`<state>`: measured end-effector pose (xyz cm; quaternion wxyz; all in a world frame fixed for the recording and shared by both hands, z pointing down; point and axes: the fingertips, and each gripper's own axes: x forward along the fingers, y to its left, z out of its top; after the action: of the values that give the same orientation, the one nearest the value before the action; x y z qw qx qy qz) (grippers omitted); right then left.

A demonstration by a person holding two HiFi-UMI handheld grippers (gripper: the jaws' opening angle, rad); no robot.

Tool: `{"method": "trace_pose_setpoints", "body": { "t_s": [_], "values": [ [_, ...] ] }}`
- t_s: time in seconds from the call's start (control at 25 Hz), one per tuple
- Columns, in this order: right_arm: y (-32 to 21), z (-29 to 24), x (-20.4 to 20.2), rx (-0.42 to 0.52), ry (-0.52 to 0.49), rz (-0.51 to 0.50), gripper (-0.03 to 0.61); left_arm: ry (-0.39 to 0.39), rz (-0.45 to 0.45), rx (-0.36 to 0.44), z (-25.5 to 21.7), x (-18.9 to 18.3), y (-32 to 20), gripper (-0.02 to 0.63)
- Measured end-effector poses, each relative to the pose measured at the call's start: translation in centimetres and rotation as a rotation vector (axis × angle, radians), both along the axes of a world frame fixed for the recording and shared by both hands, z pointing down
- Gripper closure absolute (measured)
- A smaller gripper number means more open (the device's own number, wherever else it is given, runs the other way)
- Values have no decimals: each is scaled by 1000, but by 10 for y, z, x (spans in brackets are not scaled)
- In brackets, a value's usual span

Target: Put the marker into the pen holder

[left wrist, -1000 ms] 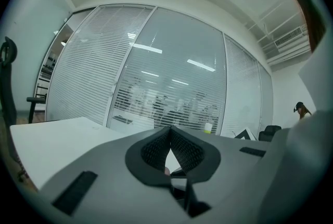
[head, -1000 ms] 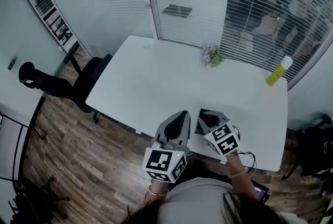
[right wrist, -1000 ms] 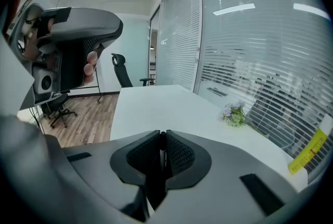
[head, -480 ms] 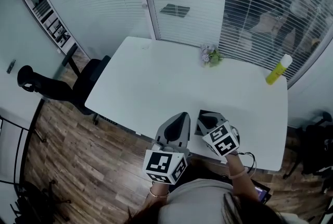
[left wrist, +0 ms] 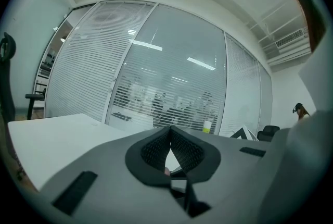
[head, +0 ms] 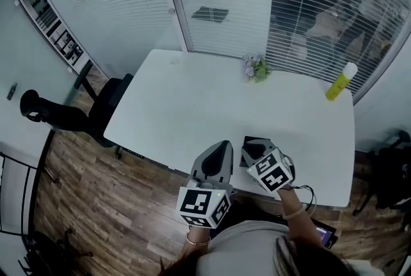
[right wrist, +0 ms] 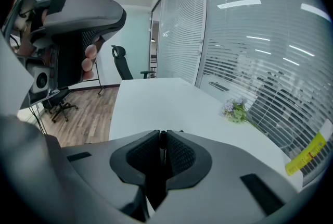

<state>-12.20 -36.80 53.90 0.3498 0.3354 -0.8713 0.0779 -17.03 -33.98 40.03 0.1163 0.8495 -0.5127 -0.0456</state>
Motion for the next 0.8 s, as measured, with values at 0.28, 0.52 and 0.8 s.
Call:
{"method": "trace_pose_setpoints", "body": {
  "t_s": [0.28,0.52,0.8],
  "values": [
    [1,2,0,8,35,-27,506,4,-3,3,0,0,3,595],
    [0,1,0,14,26,-23,479,-8,8,0,0,3,5,595],
    [1,-20,-1,48,-43,-5,474,-13,5,4,-2,5,8,595]
  ]
}}
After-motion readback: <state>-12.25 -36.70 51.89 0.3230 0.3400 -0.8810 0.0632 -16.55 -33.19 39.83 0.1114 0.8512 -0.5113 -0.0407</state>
